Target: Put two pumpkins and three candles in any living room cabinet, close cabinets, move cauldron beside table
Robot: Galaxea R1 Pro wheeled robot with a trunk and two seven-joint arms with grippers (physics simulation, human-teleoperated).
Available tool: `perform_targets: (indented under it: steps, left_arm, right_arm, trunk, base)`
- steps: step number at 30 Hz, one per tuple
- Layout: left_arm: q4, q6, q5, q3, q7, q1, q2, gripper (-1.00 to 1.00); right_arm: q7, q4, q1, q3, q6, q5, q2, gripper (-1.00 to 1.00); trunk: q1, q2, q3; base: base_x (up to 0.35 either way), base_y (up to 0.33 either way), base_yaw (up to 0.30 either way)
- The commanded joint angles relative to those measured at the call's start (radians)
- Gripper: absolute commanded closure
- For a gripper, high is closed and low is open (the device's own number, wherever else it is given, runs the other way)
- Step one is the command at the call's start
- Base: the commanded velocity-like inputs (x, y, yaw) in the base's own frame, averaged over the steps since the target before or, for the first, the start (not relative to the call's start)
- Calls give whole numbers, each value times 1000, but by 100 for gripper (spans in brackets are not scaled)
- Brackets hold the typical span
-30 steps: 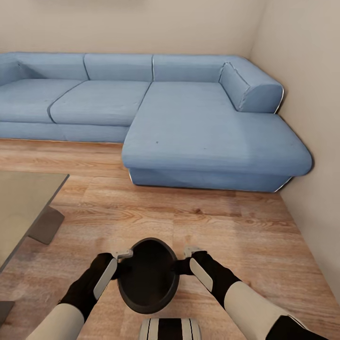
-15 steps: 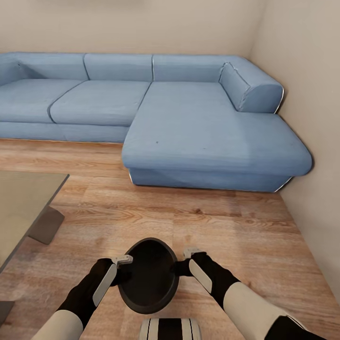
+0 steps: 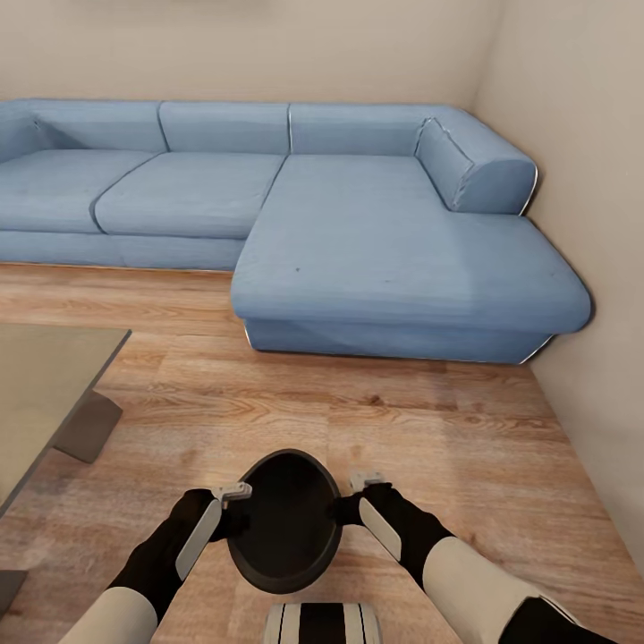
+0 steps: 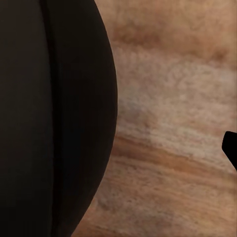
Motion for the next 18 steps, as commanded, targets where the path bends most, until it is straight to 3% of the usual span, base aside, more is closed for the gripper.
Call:
perform_targets:
  steps: [1, 9, 18]
  left_arm:
    - [-1, 0, 0, 0, 0, 0, 0, -100]
    - [-6, 0, 0, 0, 2, 1, 0, -100]
    - [-2, 0, 0, 0, 2, 0, 0, -100]
  right_arm:
    - [-1, 1, 0, 0, 1, 4, 0, -100]
    - [-1, 0, 0, 1, 1, 4, 0, -100]
    - [-1, 0, 0, 1, 1, 4, 0, -100]
  trunk:
    - [0, 0, 0]
    - [0, 0, 0]
    - [25, -43, -30]
  base:
    - [0, 0, 0]
    - [0, 0, 0]
    - [0, 0, 0]
